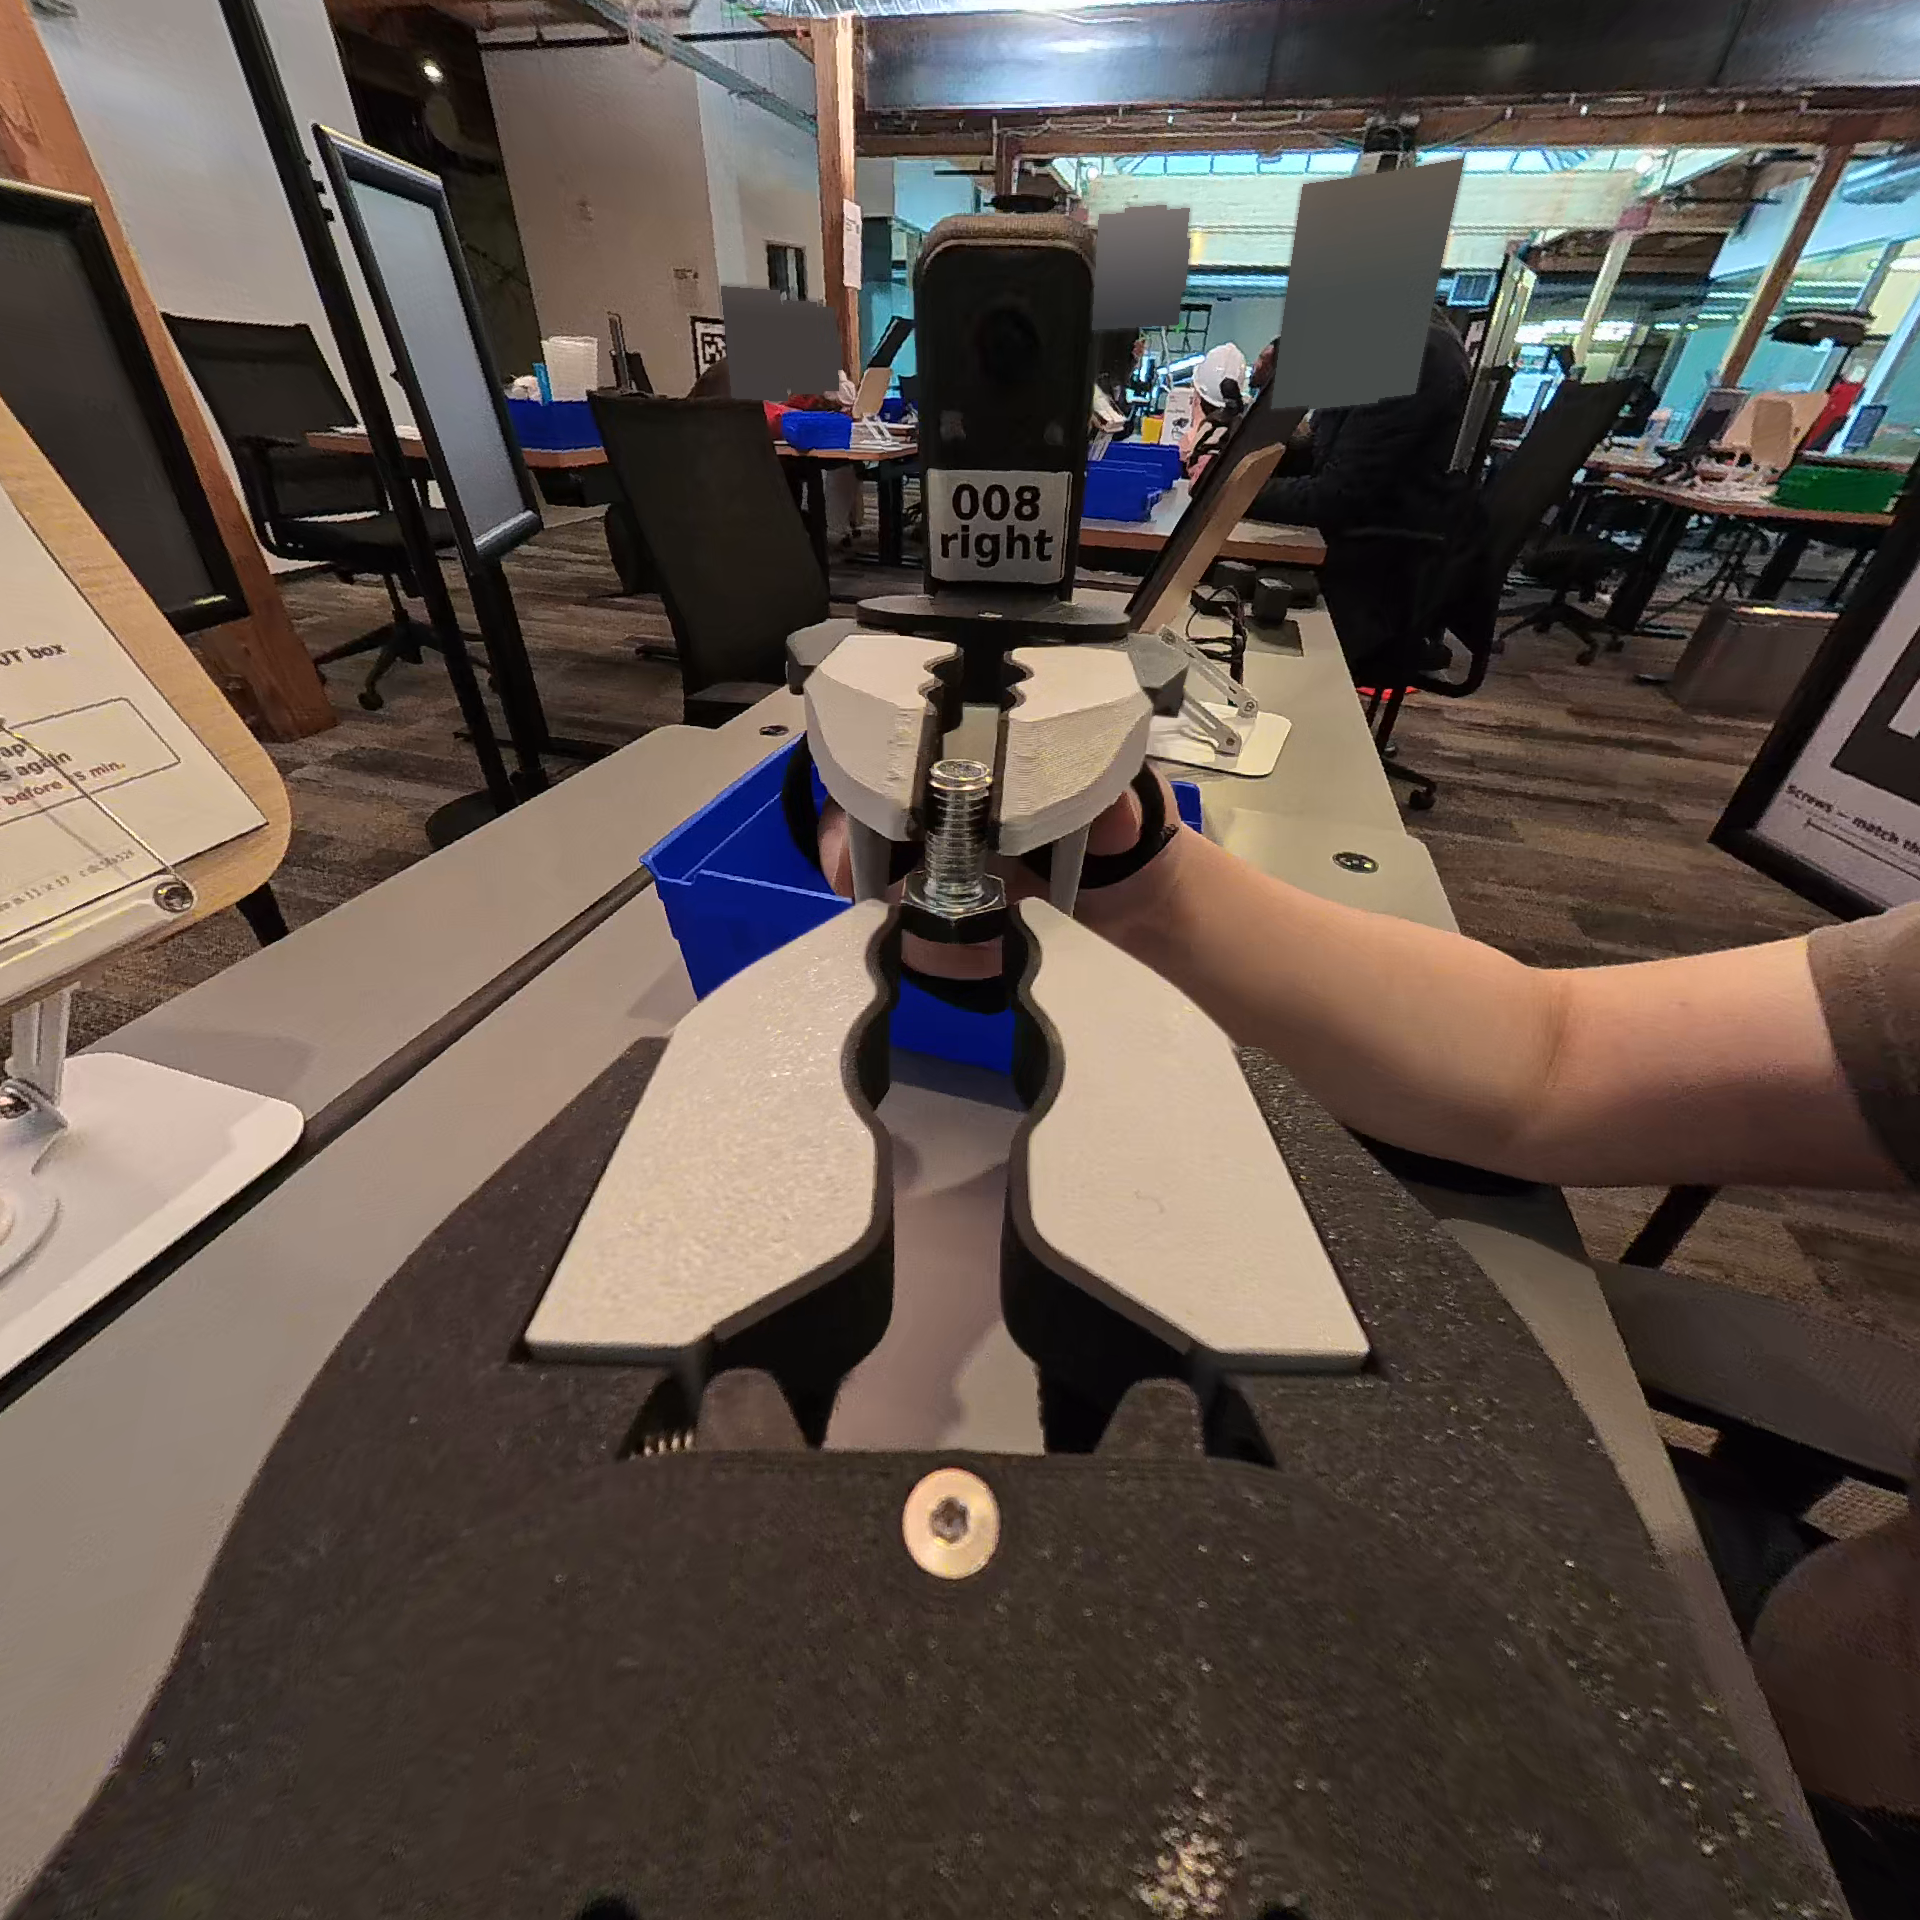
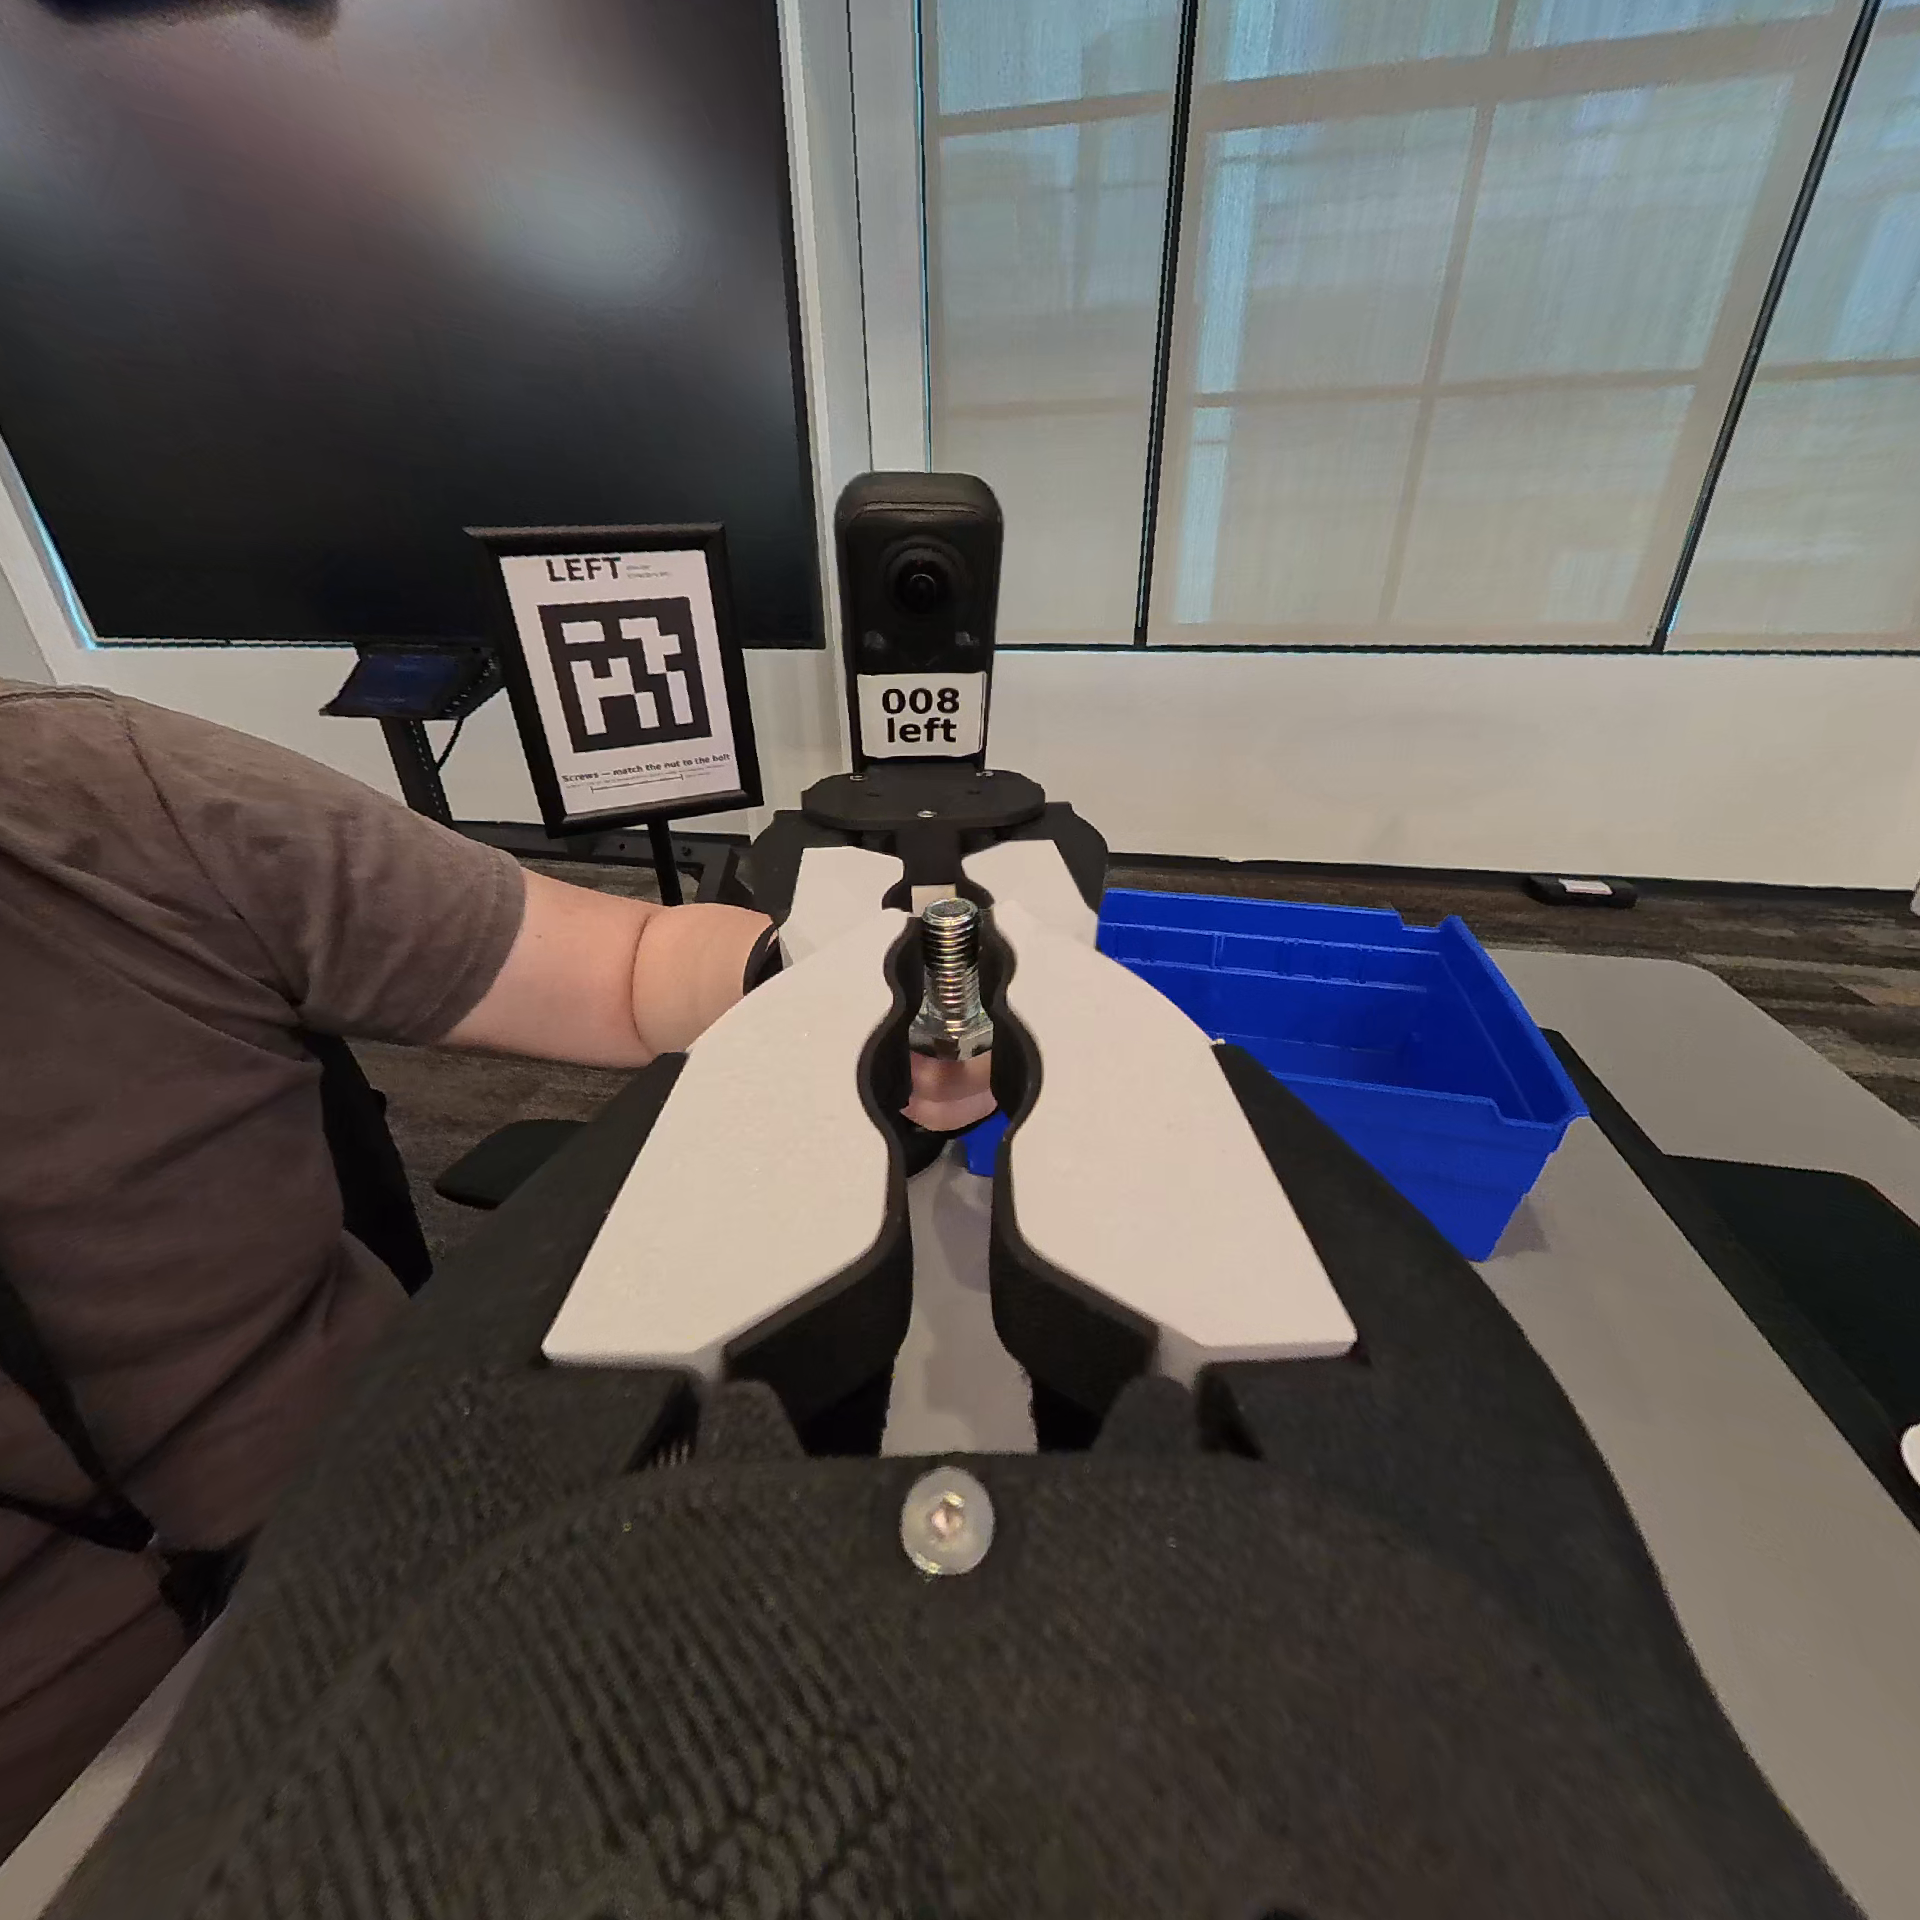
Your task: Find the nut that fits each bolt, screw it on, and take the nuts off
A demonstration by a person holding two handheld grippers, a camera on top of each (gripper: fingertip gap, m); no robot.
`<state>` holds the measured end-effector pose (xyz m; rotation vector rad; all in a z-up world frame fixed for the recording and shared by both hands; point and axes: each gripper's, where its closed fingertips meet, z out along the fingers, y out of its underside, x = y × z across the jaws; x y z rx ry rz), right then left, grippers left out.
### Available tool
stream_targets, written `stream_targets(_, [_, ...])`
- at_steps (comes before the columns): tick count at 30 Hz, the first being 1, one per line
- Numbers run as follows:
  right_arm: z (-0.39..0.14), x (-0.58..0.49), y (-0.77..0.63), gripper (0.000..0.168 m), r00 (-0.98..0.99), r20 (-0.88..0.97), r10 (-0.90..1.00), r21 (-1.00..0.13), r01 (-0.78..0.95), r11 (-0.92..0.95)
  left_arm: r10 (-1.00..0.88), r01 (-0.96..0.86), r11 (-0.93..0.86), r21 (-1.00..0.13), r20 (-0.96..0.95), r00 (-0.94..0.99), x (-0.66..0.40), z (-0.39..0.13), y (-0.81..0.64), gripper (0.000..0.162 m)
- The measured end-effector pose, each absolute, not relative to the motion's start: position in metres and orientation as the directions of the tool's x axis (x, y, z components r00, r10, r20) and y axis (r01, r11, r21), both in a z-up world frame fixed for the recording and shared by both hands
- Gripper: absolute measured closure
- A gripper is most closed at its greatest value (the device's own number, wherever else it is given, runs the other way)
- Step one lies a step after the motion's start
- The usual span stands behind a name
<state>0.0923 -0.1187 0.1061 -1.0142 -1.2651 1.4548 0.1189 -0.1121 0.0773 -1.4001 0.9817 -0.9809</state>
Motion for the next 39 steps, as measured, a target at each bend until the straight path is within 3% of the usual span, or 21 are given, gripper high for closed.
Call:
stream_targets(16, [0.109, 0.094, -0.117, 0.157, -0.237, -0.027, 0.971, -0.985, -0.158, -0.066, -0.945, -0.023, -0.011, -1.0, 0.003, 0.326, 0.118, 0.085, -0.111, 0.145])
stream_targets(19, [0.114, 0.097, -0.114, 0.145, -0.235, -0.048, 0.971, -0.979, -0.182, -0.092, -0.948, -0.037, -0.007, -0.999, -0.005, 0.319, 0.118, 0.086, -0.111, 0.145])
stream_targets(26, [0.13, 0.114, -0.104, 0.145, -0.142, -0.031, 0.989, -0.977, -0.207, -0.06, -0.936, -0.063, 0.018, -0.998, -0.039, 0.349, 0.112, 0.086, -0.1, 0.145])
stream_targets(29, [0.122, 0.12, -0.104, 0.145, -0.084, 0.042, 0.996, -0.997, -0.075, 0.036, -0.927, -0.064, 0.035, -0.997, -0.057, 0.37, 0.102, 0.096, -0.086, 0.144])
stream_targets(33, [0.079, 0.134, -0.109, 0.148, -0.07, 0.195, 0.978, -0.939, 0.276, 0.207, -0.913, -0.127, 0.067, -0.99, -0.112, 0.392, 0.084, 0.108, -0.059, 0.144])
stream_targets(39, [0.038, 0.135, -0.099, 0.15, -0.055, 0.203, 0.978, -0.826, 0.527, 0.201, -0.893, -0.18, 0.04, -0.983, -0.116, 0.436, 0.048, 0.103, -0.037, 0.144])
